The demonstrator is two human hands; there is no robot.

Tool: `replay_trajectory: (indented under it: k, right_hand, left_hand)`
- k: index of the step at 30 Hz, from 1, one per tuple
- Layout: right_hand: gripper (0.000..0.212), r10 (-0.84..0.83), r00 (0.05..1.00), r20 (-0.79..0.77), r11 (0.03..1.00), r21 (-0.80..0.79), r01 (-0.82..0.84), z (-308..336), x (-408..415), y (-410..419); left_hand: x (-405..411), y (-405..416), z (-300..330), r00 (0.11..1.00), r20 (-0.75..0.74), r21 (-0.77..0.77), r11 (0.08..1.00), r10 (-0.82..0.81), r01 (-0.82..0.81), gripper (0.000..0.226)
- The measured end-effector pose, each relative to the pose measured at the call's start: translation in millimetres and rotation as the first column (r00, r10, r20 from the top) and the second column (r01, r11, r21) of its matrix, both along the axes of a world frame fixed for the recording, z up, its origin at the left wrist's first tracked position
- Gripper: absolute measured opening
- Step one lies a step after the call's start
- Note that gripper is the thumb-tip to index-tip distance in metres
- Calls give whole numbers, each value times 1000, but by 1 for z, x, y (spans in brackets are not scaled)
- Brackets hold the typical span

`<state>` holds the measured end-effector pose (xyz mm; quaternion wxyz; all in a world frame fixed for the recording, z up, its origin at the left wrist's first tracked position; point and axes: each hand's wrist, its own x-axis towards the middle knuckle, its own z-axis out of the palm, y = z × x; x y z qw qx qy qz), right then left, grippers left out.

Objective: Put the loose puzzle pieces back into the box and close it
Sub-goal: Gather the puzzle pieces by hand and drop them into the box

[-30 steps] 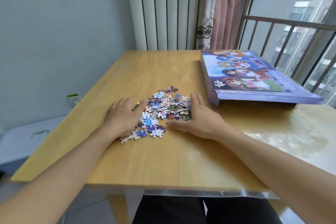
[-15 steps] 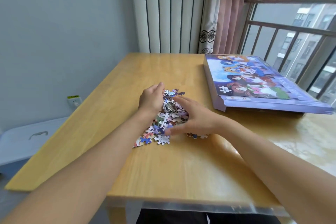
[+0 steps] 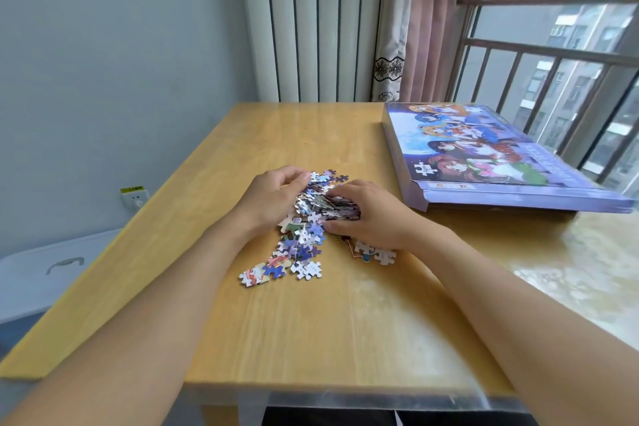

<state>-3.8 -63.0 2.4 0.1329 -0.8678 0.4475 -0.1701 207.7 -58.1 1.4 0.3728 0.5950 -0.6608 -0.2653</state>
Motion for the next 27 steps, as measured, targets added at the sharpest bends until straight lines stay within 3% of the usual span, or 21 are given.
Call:
replay_trajectory:
  k: [6, 9, 12, 17, 21, 27]
  right_hand:
    - [47, -13, 998, 66, 995, -93, 19, 0, 3, 1]
    - [71, -4, 991, 137, 999, 36, -1, 4, 2, 4]
    - [102, 43, 998, 45, 987, 152, -49, 3, 2, 9]
    - [111, 21, 999, 27, 993, 118, -24, 2, 13, 5]
    - [89, 22, 997, 76, 996, 81, -28, 8, 16, -2]
    - [54, 7, 992, 122, 999, -34, -3, 8, 17, -7]
  left_hand:
    - [-1, 6, 6, 1000, 27, -20, 1000, 6, -6, 25]
    - [5, 9, 12, 997, 68, 52, 998, -47, 43, 33]
    - [9, 11, 11, 991, 89, 81, 992, -100, 93, 52]
    - [8, 4, 4, 988, -53, 49, 988, -145, 147, 48]
    - [8, 4, 5, 963, -225, 40, 986, -150, 163, 46]
    - [5, 5, 6, 931, -347, 7, 993, -109, 119, 38]
